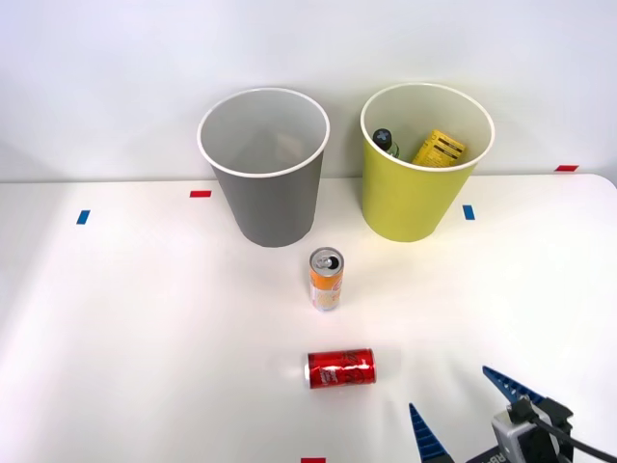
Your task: Put cans in the gray bin, plastic bottles in the light green bin
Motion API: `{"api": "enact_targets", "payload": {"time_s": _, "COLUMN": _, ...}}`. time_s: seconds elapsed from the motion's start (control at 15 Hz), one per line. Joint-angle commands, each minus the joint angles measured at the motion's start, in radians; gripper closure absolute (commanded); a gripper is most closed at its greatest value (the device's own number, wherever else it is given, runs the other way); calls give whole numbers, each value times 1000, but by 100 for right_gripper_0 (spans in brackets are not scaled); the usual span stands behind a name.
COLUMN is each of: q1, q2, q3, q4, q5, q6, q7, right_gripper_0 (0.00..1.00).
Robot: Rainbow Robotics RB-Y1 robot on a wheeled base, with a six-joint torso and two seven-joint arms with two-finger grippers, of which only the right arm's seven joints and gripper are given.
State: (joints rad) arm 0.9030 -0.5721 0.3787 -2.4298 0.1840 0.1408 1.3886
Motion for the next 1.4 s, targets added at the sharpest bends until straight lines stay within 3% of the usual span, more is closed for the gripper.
{"api": "enact_targets", "payload": {"time_s": 0.07, "q1": -142, "q2": -124, "q3": 32, "q4": -48, "q5": -92, "q6": 132, "q7": -22, "right_gripper_0": 0}}
{"api": "enact_targets", "payload": {"time_s": 0.4, "q1": -386, "q2": -282, "q3": 117, "q4": -74, "q5": -176, "q6": 336, "q7": -6, "right_gripper_0": 0}}
{"api": "enact_targets", "payload": {"time_s": 0.67, "q1": -587, "q2": -330, "q3": 241, "q4": -158, "q5": -199, "q6": 638, "q7": 27, "right_gripper_0": 0}}
{"api": "enact_targets", "payload": {"time_s": 0.93, "q1": -760, "q2": -344, "q3": 370, "q4": -158, "q5": -227, "q6": 766, "q7": 150, "right_gripper_0": 0}}
{"api": "enact_targets", "payload": {"time_s": 1.2, "q1": -877, "q2": -336, "q3": 374, "q4": -167, "q5": -400, "q6": 910, "q7": 310, "right_gripper_0": 0}}
{"api": "enact_targets", "payload": {"time_s": 1.4, "q1": -951, "q2": -285, "q3": 373, "q4": -172, "q5": -494, "q6": 1073, "q7": 360, "right_gripper_0": 0}}
